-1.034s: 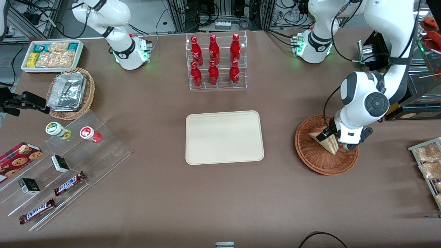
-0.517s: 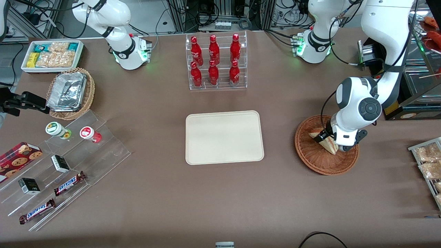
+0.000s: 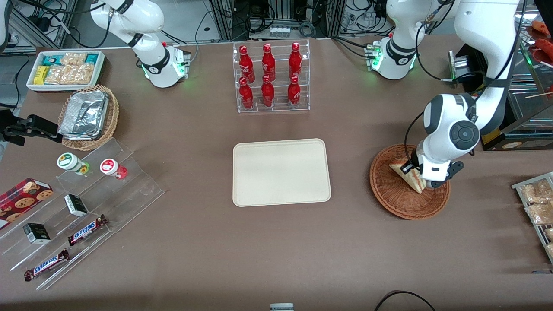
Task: Place sandwich from basket to tray
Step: 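Lower the left gripper and close it on the wrapped sandwich, then lift the sandwich and carry it over the beige tray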
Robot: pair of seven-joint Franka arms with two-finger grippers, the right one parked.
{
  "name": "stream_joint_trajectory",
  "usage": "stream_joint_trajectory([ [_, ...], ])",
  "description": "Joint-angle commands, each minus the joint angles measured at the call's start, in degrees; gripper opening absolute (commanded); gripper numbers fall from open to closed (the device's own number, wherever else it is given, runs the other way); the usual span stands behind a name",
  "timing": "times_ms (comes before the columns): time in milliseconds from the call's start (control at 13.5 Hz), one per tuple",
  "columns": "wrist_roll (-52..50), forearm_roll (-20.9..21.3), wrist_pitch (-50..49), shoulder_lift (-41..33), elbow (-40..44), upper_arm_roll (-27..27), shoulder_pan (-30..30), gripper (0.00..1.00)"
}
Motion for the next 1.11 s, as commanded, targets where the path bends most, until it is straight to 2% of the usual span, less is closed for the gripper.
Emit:
stream_joint_trajectory([
  [0,-1.1,1.5,-7.2,-3.2,3.3,-3.2,-1.5,0.0],
  [221,-1.6,0.9,-15.6,-2.5,10.4,-6.5,-4.7,0.0],
  [517,-6.8,-0.6,-16.7,1.0,16.6,-6.5,-15.7,0.0],
  [738,-6.7,-2.8,-16.6,6.1,22.5,-6.5,-21.9,0.0],
  [1034,-6.0,-2.9,-16.4,16.6,34.4,-6.6,-28.4,0.0],
])
